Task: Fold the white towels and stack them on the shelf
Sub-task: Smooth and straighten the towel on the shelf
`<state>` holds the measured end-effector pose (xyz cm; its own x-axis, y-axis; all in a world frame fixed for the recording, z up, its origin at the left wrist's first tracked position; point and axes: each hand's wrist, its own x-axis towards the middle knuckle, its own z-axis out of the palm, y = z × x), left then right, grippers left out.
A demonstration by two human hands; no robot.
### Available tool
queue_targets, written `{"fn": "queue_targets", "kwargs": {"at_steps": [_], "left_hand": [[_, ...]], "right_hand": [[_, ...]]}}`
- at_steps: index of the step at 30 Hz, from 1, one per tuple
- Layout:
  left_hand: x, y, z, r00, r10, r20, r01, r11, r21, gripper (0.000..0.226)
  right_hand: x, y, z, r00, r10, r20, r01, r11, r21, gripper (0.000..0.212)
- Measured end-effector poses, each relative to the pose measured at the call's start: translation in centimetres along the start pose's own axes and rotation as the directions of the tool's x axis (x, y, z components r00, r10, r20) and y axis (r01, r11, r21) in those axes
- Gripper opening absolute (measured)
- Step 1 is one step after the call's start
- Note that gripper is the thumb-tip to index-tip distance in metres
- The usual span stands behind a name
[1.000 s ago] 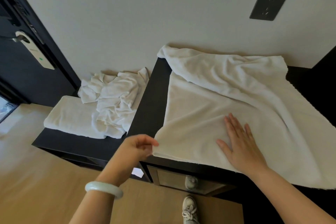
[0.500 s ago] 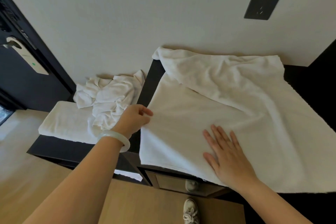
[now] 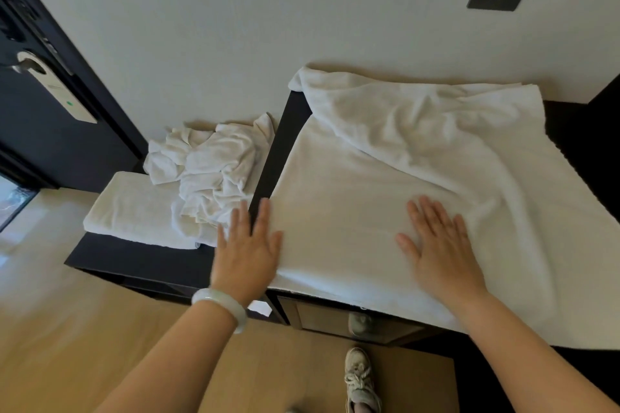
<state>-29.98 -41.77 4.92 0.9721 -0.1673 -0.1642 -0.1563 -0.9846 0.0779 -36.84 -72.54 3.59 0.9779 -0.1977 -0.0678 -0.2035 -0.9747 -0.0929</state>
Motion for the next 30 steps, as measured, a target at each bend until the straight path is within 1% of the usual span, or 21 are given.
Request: {"fn": "queue_targets", "kwargs": {"at_steps": [1, 2, 3, 5, 7, 8, 10, 12, 13, 14, 15, 17, 18, 19, 20, 22, 25, 26, 27, 29, 30], "left_hand": [[-0.1, -0.9, -0.6, 0.996, -0.091, 0.012, 0.091, 0.996, 0.02, 0.067], [-0.2, -0.9, -1.0, 0.993, -0.11, -0.043, 0.113, 0.992, 0.058, 0.068], [-0.2, 0.2, -1.3, 0.992, -0.044, -0.115, 0.053, 0.995, 0.079, 0.068], [-0.3, 4.1, -1.0, 0.962, 0.186, -0.202, -0.18, 0.982, 0.051, 0.066], [-0.5, 6.8, -0.3, 0.926, 0.351, -0.139, -0.349, 0.936, 0.035, 0.063], [-0.6, 6.9, 0.1, 0.934, 0.351, -0.072, -0.349, 0.936, 0.043, 0.063], [-0.5, 5.4, 0.5, 0.976, 0.219, -0.012, -0.218, 0.973, 0.073, 0.064], [0.1, 4.6, -0.1, 0.998, 0.057, -0.019, -0.055, 0.995, 0.083, 0.069], [0.5, 5.4, -0.6, 0.998, 0.043, -0.053, -0.04, 0.997, 0.07, 0.071], [1.0, 7.0, -1.0, 0.989, 0.108, -0.104, -0.104, 0.994, 0.043, 0.072], [1.3, 9.0, -1.4, 0.963, 0.233, -0.137, -0.231, 0.973, 0.025, 0.071], [1.6, 12.8, -1.0, 0.865, 0.489, -0.112, -0.486, 0.872, 0.057, 0.068], [1.8, 13.7, -0.7, 0.835, 0.546, -0.071, -0.542, 0.837, 0.071, 0.066], [2.1, 13.9, -0.1, 0.841, 0.54, -0.032, -0.537, 0.84, 0.078, 0.065], [2.5, 13.6, 0.6, 0.86, 0.51, -0.016, -0.508, 0.858, 0.082, 0.065], [3.1, 12.4, 1.6, 0.877, 0.479, -0.046, -0.475, 0.877, 0.078, 0.066], [3.1, 12.3, 1.9, 0.877, 0.475, -0.075, -0.474, 0.88, 0.036, 0.07], [3.1, 12.4, 1.9, 0.879, 0.472, -0.07, -0.47, 0.882, 0.04, 0.07], [3.0, 12.5, 1.9, 0.881, 0.467, -0.073, -0.465, 0.884, 0.042, 0.071], [2.9, 12.5, 1.7, 0.886, 0.458, -0.068, -0.457, 0.889, 0.038, 0.07], [2.9, 12.5, 1.6, 0.894, 0.445, -0.06, -0.443, 0.896, 0.036, 0.07]], "right_hand": [[0.2, 0.3, 0.1, 0.999, 0.044, -0.006, -0.044, 0.999, -0.005, 0.082], [0.4, 0.2, 0.2, 0.998, 0.069, -0.001, -0.069, 0.998, -0.011, 0.084], [0.8, -0.1, 0.3, 0.997, 0.075, 0.01, -0.075, 0.997, -0.018, 0.084], [1.6, -0.5, 0.4, 0.998, 0.059, 0.022, -0.058, 0.998, -0.017, 0.082], [2.3, -0.2, 0.0, 0.999, 0.029, 0.037, -0.029, 1.0, -0.004, 0.083], [2.6, 0.1, -0.4, 0.999, 0.012, 0.051, -0.012, 1.0, 0.007, 0.082], [2.8, 0.4, -1.0, 0.997, -0.011, 0.078, 0.008, 0.999, 0.035, 0.076], [2.4, 0.3, -1.3, 0.996, -0.007, 0.09, 0.0, 0.996, 0.086, 0.07], [2.0, 0.0, -1.3, 0.996, -0.007, 0.087, -0.002, 0.994, 0.111, 0.069], [1.5, -0.4, -1.2, 0.997, -0.019, 0.08, 0.009, 0.993, 0.122, 0.069], [0.9, -0.8, -0.9, 0.997, -0.041, 0.071, 0.033, 0.993, 0.116, 0.069], [-0.2, -0.8, -0.5, 0.994, -0.09, 0.068, 0.083, 0.992, 0.094, 0.071], [-0.6, 0.0, -0.4, 0.992, -0.103, 0.074, 0.096, 0.992, 0.087, 0.072], [-1.0, 1.5, -0.5, 0.993, -0.094, 0.072, 0.088, 0.993, 0.083, 0.073], [-1.5, 3.4, -0.6, 0.997, -0.049, 0.063, 0.044, 0.996, 0.081, 0.074], [-3.0, 8.2, -1.2, 0.991, 0.127, 0.036, -0.129, 0.991, 0.046, 0.074], [-5.5, 13.5, -2.1, 0.938, 0.345, 0.028, -0.342, 0.937, -0.068, 0.066], [-6.0, 14.2, -2.3, 0.922, 0.384, 0.056, -0.384, 0.923, -0.003, 0.063], [-6.5, 14.6, -2.6, 0.916, 0.397, 0.056, -0.401, 0.907, 0.13, 0.06], [-7.2, 14.8, -2.8, 0.927, 0.374, -0.001, -0.341, 0.848, 0.406, 0.054], [-7.5, 14.8, -2.8, 0.936, 0.352, -0.009, -0.312, 0.842, 0.439, 0.053]]}}
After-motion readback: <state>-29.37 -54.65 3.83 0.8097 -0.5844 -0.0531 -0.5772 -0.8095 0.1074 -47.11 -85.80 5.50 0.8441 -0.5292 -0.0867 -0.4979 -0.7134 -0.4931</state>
